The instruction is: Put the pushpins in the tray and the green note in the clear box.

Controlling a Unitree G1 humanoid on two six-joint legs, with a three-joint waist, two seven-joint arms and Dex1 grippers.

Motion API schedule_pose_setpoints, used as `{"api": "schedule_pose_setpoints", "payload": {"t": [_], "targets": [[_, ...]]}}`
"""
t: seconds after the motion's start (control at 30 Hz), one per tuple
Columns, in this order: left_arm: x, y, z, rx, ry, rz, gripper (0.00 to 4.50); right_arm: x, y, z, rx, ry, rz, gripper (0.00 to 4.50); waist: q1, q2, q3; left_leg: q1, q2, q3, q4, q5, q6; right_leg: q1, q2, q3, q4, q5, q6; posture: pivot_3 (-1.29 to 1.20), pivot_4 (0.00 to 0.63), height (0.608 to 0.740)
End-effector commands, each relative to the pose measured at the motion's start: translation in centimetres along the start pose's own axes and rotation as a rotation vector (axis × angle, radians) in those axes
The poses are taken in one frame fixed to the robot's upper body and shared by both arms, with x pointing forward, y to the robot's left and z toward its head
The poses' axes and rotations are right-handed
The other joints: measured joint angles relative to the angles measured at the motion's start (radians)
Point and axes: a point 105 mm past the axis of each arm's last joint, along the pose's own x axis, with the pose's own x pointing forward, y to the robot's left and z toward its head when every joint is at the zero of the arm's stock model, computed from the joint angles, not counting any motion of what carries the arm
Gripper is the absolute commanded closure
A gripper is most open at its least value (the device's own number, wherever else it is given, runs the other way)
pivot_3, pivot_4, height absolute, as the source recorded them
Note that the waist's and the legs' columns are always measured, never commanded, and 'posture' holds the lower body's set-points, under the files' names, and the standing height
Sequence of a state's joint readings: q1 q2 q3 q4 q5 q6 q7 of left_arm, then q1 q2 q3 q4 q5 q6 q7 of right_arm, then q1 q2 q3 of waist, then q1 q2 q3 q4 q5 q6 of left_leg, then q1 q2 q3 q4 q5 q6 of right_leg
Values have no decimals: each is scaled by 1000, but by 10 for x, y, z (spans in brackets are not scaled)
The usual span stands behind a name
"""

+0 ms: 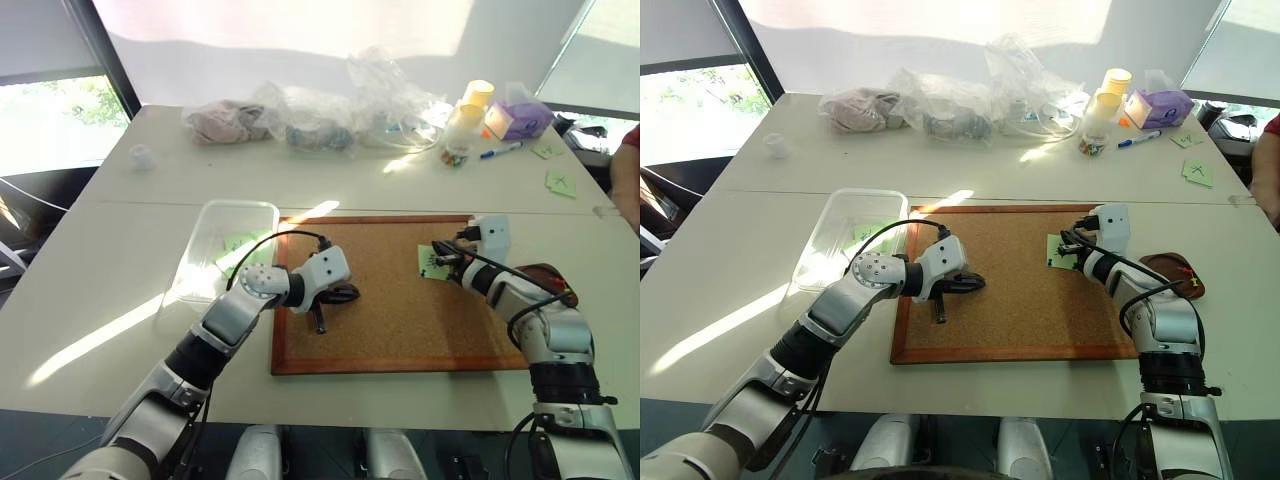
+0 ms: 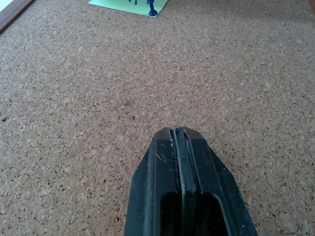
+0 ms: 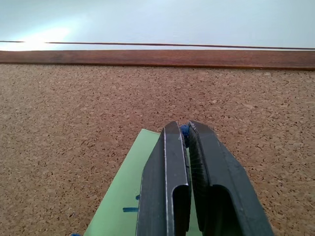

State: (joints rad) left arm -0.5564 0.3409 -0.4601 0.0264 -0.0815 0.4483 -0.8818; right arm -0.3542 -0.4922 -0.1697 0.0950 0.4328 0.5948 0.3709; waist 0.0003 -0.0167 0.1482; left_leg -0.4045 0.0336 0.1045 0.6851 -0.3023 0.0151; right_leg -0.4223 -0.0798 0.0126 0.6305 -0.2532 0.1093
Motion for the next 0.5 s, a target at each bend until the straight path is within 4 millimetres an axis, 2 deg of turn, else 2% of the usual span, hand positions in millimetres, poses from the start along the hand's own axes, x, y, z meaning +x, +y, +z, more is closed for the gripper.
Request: {"api": "schedule_pose_setpoints", "payload": {"t": [0.03, 0.2, 0.5], "targets": [[0, -2, -17, -8, 69, -8, 4500, -3, -2, 16, -22, -68, -8, 4426, -4, 0, 0, 0, 0, 0, 0, 0, 0, 0, 0, 0, 0, 0, 0, 0, 150, 740], [0, -2, -33, -25, 150, -1, 4500, -8, -2, 19, -82, -94, -6, 4426, -8, 0, 0, 0, 0, 0, 0, 0, 0, 0, 0, 0, 0, 0, 0, 0, 150, 740], [0, -4, -37, -53, 176, -12, 4500, -10, -4, 23, -134, -140, -25, 4426, -11, 0, 0, 2, 0, 0, 0, 0, 0, 3, 0, 0, 0, 0, 0, 0, 150, 740]]}}
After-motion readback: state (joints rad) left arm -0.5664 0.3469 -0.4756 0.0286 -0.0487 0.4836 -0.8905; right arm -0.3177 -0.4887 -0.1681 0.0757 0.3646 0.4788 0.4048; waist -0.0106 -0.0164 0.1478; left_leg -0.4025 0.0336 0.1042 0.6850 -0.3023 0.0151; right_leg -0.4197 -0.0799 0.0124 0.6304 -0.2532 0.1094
